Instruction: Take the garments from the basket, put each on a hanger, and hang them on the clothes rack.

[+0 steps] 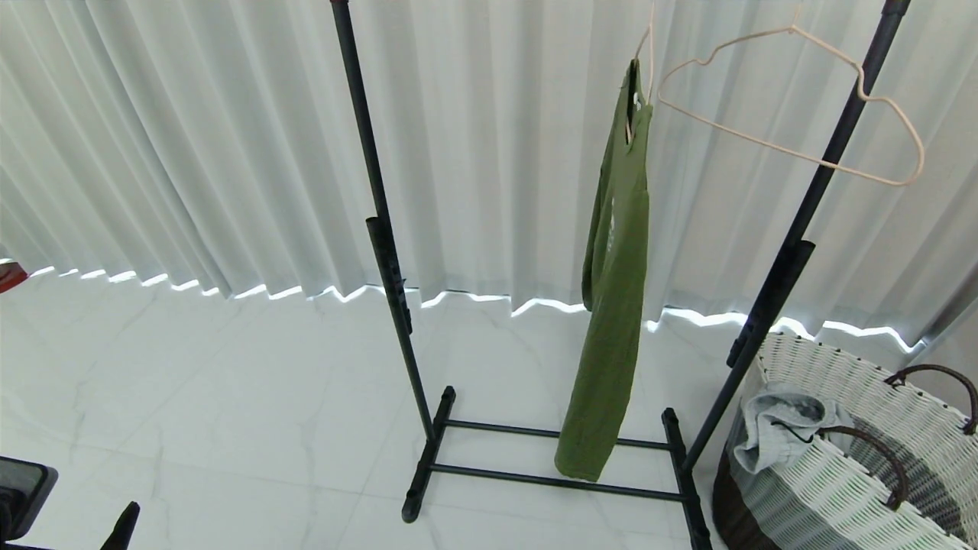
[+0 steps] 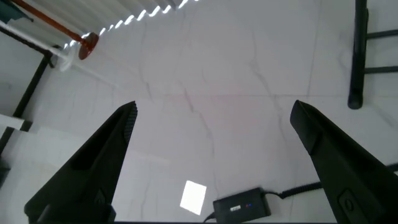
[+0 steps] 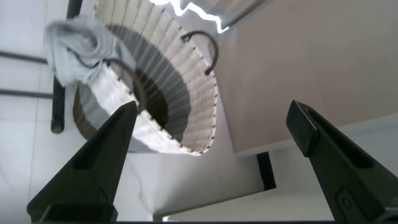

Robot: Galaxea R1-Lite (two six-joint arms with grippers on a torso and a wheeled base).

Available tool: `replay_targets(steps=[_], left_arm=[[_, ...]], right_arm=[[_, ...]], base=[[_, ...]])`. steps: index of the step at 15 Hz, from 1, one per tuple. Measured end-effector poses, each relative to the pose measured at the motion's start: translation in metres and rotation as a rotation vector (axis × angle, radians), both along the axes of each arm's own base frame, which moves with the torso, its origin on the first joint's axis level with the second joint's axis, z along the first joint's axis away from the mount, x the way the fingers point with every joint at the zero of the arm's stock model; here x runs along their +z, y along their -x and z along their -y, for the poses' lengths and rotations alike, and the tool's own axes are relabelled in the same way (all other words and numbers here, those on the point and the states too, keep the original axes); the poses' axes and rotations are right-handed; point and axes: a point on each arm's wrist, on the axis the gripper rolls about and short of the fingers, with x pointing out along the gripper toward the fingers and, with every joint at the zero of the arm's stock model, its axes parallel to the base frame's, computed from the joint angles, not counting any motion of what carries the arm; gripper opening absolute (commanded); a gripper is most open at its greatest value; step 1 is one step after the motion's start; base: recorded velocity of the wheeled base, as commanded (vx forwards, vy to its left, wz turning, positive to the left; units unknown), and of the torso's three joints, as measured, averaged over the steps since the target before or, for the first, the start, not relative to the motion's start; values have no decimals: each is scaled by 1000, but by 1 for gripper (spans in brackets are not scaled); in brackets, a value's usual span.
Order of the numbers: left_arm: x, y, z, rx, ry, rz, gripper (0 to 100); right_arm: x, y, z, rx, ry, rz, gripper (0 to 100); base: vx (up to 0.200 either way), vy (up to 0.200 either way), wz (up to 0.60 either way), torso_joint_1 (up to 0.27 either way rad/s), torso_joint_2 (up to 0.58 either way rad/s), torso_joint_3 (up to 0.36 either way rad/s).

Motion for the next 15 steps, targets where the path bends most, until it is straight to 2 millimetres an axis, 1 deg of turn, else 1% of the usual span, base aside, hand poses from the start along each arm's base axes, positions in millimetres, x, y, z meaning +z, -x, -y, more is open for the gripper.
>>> replay_targets(steps=[3,5,7,11,13,15], left_arm=[[-1,1,2,-77,29,6,100],[-2,1,3,-126,44,7,100],[-2,1,4,-160,51,6,100],[-2,2,4,-168,51,9,100],[-2,2,4,-169,52,7,100],[-2,1,4,-169,53,8,100]], right_arm=[[-2,-5,-1,-1,1,-22,100],[-6,-6,-1,-1,8,-44,100],[-12,-6,-1,0,25,-76,100],[-17,-6,-1,1,33,-99,100],[-19,-6,-1,2,33,-104,100],[-20,-6,-2,22,29,-112,100]], base=[[0,0,0,-128,448,316],[0,0,0,-63,249,178],[0,-200,0,-17,85,34],[0,-200,0,-2,18,23],[0,0,0,0,0,0],[200,0,0,2,2,2]])
